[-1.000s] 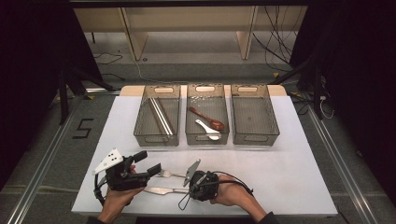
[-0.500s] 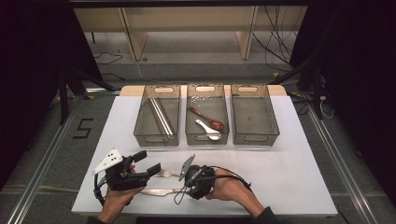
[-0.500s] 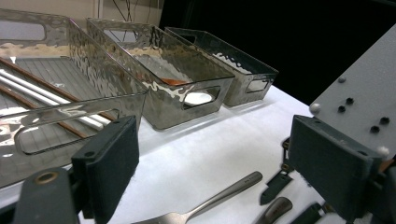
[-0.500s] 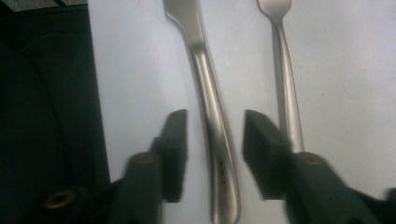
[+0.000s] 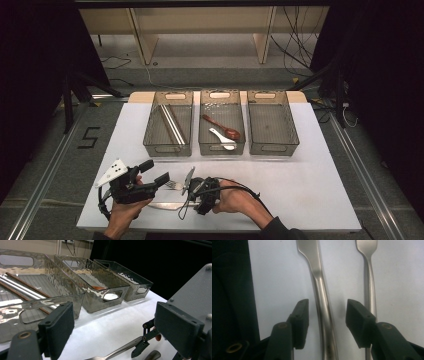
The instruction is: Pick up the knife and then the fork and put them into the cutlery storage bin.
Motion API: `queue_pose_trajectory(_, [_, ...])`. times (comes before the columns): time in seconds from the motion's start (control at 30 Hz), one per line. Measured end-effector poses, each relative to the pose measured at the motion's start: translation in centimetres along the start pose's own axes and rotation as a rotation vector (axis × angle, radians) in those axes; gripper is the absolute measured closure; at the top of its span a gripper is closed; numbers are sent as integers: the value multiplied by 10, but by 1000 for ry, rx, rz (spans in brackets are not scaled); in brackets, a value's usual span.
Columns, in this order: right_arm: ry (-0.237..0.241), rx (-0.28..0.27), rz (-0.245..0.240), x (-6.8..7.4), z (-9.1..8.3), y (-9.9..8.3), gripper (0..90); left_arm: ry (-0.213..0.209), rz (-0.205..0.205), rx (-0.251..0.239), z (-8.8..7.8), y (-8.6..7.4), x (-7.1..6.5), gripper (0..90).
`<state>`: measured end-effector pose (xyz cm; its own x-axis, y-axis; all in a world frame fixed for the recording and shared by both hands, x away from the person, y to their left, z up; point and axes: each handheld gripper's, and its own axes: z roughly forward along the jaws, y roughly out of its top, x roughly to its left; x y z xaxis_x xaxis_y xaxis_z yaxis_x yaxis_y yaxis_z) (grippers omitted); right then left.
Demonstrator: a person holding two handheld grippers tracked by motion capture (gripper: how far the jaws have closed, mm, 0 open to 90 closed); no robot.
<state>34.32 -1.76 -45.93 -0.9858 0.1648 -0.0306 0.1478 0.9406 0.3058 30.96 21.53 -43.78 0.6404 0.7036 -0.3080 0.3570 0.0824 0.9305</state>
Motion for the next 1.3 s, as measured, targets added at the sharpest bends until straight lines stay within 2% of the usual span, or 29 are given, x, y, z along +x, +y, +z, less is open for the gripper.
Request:
queue_pose_trajectory(0.2, [6,30,-38,1,4,3,639,-1,-1,1,0,0,0,160])
queue_pose_trajectory(0.27, [6,24,-48,2,4,4,667,-1,-1,2,0,0,0,160])
queue_pose_trajectory(0.4, [13,19,-48,3,5,4,709,0,-1,1,0,0,0,160])
queue_pose_trajectory(0.47, [22,41,-50,3,4,5,729,0,-1,1,0,0,0,160])
queue_pose_trajectory(0.57, [18,36,-62,4,5,6,770,0,-1,1,0,0,0,160])
queue_pose_trajectory(0.6, [22,50,-62,4,4,7,780,0,-1,1,0,0,0,160])
queue_pose_trajectory(0.87, [15,67,-56,5,6,10,795,3,0,1,0,0,0,160])
queue_pose_trajectory(0.9, [21,82,-57,5,5,10,796,4,-4,-2,0,0,0,160])
queue_pose_trajectory(0.97, [23,81,-60,4,5,10,797,5,-2,-2,-1,0,0,160])
queue_pose_trajectory(1.0, [14,62,-66,5,6,10,798,5,-3,-2,-1,0,0,160])
queue_pose_trajectory(1.03, [11,76,-63,7,4,10,798,5,-3,-3,-1,0,0,160])
queue_pose_trajectory(1.1, [15,61,-60,6,4,8,799,6,-5,-3,-1,0,1,159])
queue_pose_trajectory(1.3, [36,70,-47,3,2,2,799,5,-3,-2,-1,0,0,159])
